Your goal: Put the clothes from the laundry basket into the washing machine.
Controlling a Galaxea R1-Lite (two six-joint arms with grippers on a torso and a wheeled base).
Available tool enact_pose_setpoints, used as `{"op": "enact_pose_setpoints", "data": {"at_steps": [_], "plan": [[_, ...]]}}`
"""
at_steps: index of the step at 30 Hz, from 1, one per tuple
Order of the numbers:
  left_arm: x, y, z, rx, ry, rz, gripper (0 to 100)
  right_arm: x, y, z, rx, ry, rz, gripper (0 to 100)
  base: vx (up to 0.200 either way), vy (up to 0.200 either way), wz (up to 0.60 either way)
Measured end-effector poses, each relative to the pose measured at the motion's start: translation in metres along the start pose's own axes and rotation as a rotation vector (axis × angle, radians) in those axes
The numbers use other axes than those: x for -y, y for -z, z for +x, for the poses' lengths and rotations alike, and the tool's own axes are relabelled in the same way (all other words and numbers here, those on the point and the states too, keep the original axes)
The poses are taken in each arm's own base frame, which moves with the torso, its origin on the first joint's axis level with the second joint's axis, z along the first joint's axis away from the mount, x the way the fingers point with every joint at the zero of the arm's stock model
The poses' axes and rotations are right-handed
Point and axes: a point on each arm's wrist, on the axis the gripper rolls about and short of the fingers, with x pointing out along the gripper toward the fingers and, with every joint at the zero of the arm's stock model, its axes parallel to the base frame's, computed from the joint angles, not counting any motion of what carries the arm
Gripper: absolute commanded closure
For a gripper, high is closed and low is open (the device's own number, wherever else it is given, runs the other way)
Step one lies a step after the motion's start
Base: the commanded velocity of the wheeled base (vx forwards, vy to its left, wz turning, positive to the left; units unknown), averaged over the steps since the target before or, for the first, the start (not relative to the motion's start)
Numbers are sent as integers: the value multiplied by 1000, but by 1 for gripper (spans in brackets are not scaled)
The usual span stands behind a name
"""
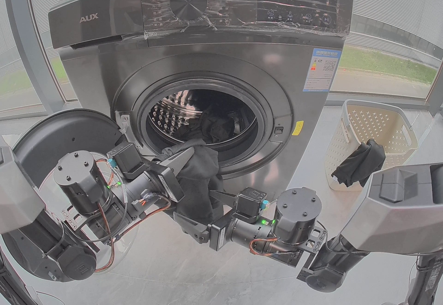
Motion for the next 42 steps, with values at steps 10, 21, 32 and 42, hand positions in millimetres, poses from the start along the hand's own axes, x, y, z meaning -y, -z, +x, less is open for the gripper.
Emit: {"op": "enact_pose_setpoints", "data": {"at_steps": [10,21,32,42], "plan": [[1,-1,-1,3,4,0,100,15,5,15,23,30,-22,0,0,0,0],[1,-2,0,6,4,0,100,1,10,19,22,-15,-22,0,0,0,0],[1,-3,-1,10,3,1,100,8,16,32,36,-3,-21,0,0,0,0],[2,-5,-1,16,5,1,100,12,20,48,83,-1,-25,100,0,0,0]]}}
